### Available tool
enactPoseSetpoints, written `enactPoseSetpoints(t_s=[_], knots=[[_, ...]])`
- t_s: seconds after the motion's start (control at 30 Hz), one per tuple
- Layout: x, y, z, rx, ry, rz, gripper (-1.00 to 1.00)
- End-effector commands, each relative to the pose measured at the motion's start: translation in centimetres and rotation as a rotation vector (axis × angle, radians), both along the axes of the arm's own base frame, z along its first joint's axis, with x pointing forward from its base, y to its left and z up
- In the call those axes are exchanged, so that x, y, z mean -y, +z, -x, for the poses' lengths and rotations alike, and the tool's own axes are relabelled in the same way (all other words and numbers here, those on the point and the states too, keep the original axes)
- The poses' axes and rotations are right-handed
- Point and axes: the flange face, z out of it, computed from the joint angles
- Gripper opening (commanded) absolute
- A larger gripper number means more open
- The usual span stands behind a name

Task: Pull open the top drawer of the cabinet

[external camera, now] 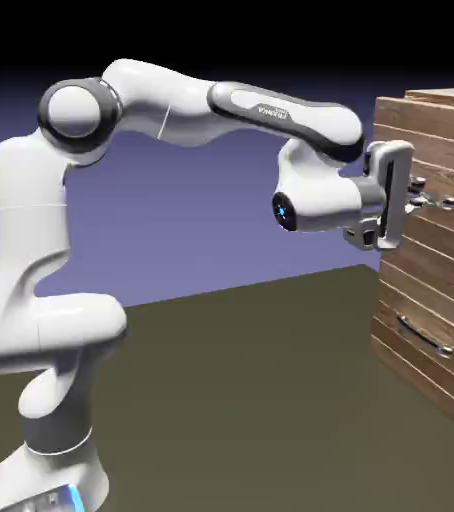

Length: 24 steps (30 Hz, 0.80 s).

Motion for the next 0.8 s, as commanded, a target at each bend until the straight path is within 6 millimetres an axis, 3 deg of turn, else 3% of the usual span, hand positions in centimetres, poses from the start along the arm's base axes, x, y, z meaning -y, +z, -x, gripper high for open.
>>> enactPoseSetpoints(t_s=[0.0,0.23,0.43,0.57,0.77], knots=[[0.0,0.0,0.5,-0.001,0.000,0.000,-1.00],[0.0,0.1,4.3,0.002,0.001,0.000,-1.00],[0.0,0.0,4.7,0.000,0.000,0.000,-1.00],[0.0,0.1,7.9,0.001,0.001,-0.001,-1.00],[0.0,0.0,8.5,-0.001,0.000,0.000,-1.00]])
